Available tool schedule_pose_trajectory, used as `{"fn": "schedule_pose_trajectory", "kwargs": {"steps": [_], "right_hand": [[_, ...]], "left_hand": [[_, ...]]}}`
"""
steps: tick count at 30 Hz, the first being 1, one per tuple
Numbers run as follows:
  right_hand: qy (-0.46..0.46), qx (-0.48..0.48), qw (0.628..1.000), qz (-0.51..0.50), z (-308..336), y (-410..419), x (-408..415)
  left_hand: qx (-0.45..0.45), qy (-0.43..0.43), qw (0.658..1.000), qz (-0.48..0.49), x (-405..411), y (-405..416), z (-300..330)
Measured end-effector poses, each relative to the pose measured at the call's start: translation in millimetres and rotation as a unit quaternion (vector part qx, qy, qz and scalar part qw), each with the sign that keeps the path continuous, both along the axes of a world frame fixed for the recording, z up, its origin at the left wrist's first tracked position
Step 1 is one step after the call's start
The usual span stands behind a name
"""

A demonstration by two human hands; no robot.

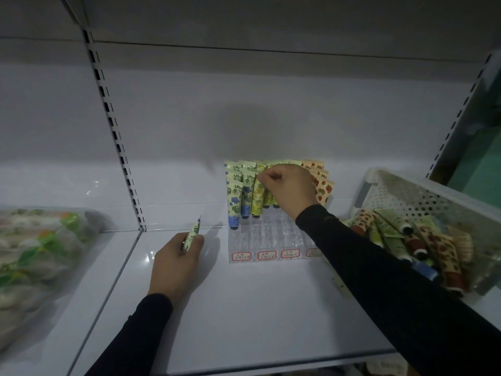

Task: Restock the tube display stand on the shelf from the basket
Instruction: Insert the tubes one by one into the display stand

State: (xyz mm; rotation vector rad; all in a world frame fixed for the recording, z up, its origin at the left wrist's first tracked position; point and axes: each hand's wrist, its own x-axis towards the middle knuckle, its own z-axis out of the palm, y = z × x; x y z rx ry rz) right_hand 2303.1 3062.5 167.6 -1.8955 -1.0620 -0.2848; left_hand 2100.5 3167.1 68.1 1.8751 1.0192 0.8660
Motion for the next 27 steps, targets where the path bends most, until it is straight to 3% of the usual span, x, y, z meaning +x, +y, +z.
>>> {"fn": "schedule_pose_trajectory", "kwargs": {"steps": [18, 27], "right_hand": [[0.029, 0.005, 1.000, 0.002, 0.8, 2.1, -4.3], [0.020, 0.026, 0.999, 0.000, 2.5, -18.7, -10.6]], "left_hand": [[0.002, -0.013, 1.000, -0.011, -0.8, 1.1, -2.3], [-0.040, -0.062, 0.997, -0.002, -2.8, 1.3, -2.1]]}}
